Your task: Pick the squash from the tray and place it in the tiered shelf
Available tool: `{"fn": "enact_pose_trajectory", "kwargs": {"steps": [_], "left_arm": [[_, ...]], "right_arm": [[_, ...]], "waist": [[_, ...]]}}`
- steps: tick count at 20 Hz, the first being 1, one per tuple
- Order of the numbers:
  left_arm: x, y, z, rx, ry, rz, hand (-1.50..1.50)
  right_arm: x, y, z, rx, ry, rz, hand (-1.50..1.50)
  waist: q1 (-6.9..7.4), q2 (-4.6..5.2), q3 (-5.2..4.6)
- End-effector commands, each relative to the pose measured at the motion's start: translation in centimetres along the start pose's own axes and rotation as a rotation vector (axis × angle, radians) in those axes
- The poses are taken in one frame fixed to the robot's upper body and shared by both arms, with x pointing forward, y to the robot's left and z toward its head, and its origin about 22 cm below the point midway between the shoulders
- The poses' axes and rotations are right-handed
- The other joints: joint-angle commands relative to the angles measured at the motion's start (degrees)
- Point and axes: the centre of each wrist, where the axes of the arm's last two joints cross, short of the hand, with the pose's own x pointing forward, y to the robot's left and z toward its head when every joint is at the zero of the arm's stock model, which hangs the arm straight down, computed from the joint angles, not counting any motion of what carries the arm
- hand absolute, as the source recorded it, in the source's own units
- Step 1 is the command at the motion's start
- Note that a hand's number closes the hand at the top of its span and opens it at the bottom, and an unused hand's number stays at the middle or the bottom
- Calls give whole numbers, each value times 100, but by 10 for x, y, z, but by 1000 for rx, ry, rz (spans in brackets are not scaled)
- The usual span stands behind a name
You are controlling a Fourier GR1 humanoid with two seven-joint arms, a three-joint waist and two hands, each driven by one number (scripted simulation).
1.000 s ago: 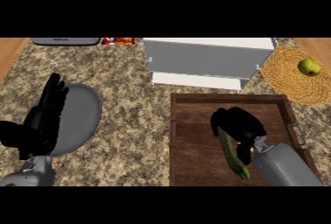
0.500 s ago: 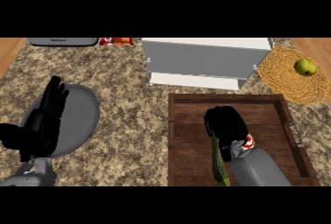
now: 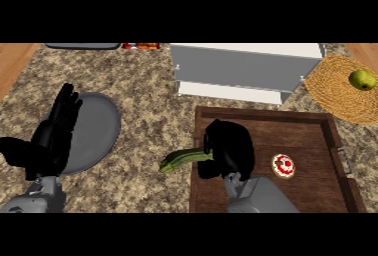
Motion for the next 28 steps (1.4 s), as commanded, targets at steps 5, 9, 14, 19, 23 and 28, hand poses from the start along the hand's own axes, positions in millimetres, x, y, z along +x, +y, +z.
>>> {"fn": "enact_pose_trajectory", "kwargs": {"steps": [5, 9, 14, 19, 23, 28], "left_arm": [[7, 1, -4, 13, 6, 3, 0], [0, 0, 2, 22, 12, -3, 0], [-8, -2, 7, 29, 26, -1, 0], [-9, 2, 2, 41, 11, -2, 0], [-8, -9, 3, 28, 8, -10, 0], [11, 1, 1, 19, 4, 1, 0]], "right_arm": [[64, -66, 38, -318, 15, -352, 150], [79, -101, 38, -429, 101, -338, 150], [87, -112, 41, -481, 140, -277, 150], [83, -136, 20, -531, 156, -297, 150], [72, -131, -8, -563, 171, -310, 150], [67, -127, -45, -586, 168, -331, 150]], "waist": [[-68, -33, 9], [-112, -38, 4], [-157, -15, 5], [-194, 2, 10], [-176, 27, 13], [-105, 31, 15]]}}
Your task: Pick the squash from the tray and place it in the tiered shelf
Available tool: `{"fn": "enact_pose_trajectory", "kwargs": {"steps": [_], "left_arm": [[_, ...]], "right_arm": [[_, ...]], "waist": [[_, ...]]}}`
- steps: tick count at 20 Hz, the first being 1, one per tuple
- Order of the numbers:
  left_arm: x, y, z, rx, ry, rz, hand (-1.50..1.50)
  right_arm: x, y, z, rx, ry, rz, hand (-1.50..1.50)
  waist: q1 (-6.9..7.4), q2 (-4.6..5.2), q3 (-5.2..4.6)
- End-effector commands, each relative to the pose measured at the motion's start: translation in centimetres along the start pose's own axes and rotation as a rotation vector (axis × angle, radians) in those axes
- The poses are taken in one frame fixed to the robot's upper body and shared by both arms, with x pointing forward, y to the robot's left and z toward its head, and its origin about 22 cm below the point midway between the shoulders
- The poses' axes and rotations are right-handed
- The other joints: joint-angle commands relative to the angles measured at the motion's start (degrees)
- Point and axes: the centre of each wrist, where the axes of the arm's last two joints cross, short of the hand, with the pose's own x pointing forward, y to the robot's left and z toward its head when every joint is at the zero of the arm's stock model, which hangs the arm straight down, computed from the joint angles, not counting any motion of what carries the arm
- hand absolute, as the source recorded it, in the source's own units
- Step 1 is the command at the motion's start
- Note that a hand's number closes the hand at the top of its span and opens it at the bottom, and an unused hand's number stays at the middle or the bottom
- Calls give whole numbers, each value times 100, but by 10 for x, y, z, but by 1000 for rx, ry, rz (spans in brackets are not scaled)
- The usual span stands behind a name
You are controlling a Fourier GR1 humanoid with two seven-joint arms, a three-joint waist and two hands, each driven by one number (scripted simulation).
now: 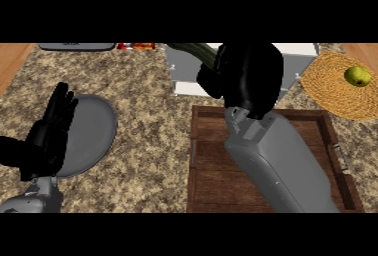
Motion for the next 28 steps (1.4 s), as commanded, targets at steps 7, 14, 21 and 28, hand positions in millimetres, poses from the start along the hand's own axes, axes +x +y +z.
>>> {"fn": "enact_pose_trajectory", "kwargs": {"steps": [7, 14, 21, 28], "left_arm": [[-6, -9, 11, -17, -1, 4, 0], [-3, 0, -4, -15, -8, 16, 0], [-1, -9, -7, -18, -22, 4, 0], [-13, -10, 12, -4, -14, 2, 0]], "right_arm": [[-20, 42, -53, -102, 114, -77, 150], [-55, 74, -77, -100, 88, -91, 150], [-62, 74, -105, -144, 193, -219, 150], [-78, 84, -114, -40, 174, -243, -150]], "waist": [[58, 18, 0], [16, 16, 1], [58, 47, 3], [71, 34, 3]]}}
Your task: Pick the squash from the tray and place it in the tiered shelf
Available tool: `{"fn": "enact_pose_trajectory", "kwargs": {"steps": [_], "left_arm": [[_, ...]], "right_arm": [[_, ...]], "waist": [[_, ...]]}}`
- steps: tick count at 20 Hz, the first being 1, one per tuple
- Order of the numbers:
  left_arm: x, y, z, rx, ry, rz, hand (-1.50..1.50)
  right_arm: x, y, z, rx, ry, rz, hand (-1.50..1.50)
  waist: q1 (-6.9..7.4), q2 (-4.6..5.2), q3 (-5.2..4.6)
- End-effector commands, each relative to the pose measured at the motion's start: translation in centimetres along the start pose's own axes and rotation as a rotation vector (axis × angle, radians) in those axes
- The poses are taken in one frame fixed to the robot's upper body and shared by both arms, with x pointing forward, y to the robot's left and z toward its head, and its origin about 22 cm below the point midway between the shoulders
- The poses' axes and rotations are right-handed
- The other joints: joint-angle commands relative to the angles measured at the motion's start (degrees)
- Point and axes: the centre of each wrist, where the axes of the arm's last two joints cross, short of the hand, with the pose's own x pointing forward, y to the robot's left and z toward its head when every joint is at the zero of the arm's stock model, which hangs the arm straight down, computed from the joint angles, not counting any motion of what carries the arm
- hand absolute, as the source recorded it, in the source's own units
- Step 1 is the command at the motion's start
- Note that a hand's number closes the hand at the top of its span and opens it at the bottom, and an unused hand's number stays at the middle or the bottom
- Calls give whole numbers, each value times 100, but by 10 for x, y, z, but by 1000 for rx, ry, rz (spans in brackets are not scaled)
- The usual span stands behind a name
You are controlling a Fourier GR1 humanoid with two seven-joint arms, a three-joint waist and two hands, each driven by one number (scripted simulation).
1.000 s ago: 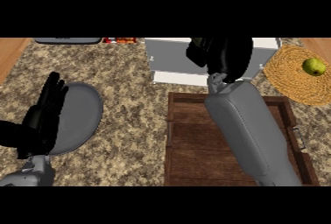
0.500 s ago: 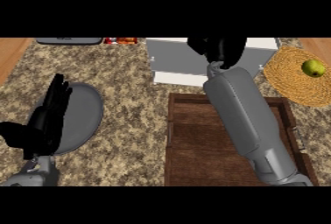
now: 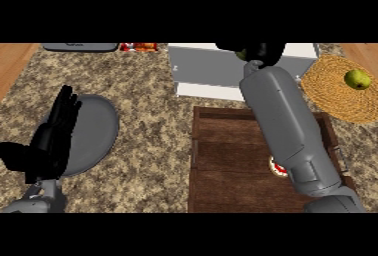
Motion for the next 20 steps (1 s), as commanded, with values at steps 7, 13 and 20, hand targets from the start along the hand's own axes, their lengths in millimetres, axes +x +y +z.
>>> {"fn": "enact_pose_trajectory", "kwargs": {"steps": [7, 13, 20], "left_arm": [[0, -8, 5, 8, 1, -1, 0], [-8, 15, 16, 34, 36, -14, 0], [-5, 20, 1, 59, 38, -1, 0]], "right_arm": [[-23, 3, -9, 13, -69, -122, -150], [5, -31, -15, -64, -42, -249, -150], [-19, -97, -25, -182, 93, -280, -150]], "waist": [[-46, 105, 29], [-123, 56, 27], [-285, 29, 25]]}}
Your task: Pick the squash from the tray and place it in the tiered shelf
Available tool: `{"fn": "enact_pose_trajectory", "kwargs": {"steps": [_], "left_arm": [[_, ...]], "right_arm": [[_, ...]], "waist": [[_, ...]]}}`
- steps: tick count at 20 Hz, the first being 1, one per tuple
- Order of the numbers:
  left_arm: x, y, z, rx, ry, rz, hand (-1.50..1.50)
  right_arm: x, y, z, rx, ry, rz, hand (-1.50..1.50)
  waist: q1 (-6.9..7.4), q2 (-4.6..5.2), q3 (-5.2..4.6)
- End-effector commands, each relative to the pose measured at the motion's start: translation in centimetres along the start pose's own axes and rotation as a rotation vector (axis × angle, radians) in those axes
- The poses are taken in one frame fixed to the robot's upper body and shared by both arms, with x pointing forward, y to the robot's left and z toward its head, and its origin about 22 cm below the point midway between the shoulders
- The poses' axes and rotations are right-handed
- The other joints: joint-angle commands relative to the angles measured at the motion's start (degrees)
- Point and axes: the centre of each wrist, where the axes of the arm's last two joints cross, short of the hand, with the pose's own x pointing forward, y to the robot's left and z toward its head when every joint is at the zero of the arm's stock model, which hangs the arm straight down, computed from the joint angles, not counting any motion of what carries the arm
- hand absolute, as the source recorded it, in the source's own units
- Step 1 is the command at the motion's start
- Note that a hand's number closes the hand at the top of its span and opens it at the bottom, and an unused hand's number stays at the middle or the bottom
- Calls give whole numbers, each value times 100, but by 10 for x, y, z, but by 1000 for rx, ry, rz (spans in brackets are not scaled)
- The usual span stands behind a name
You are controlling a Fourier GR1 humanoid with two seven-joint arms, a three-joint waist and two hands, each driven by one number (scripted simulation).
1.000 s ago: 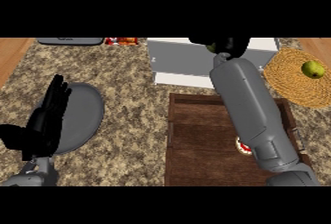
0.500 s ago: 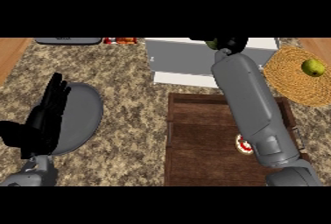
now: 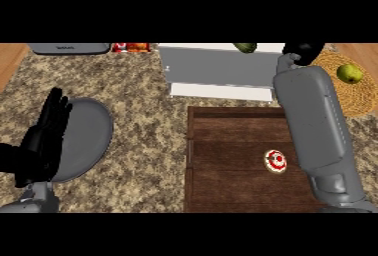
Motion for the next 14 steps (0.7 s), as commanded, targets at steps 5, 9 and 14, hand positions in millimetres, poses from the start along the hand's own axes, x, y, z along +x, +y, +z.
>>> {"fn": "enact_pose_trajectory", "kwargs": {"steps": [5, 9, 14], "left_arm": [[2, 11, 1, 26, 10, 2, 0], [7, 5, 1, -3, 1, 3, 0], [-3, -13, 1, -1, -14, 23, 0]], "right_arm": [[-28, -102, 6, -69, 79, 19, -150], [-28, -157, 23, -31, 74, -5, -150], [-54, -213, 42, -24, 55, -15, -150]], "waist": [[-139, -30, 3], [-68, -5, 4], [4, 32, 5]]}}
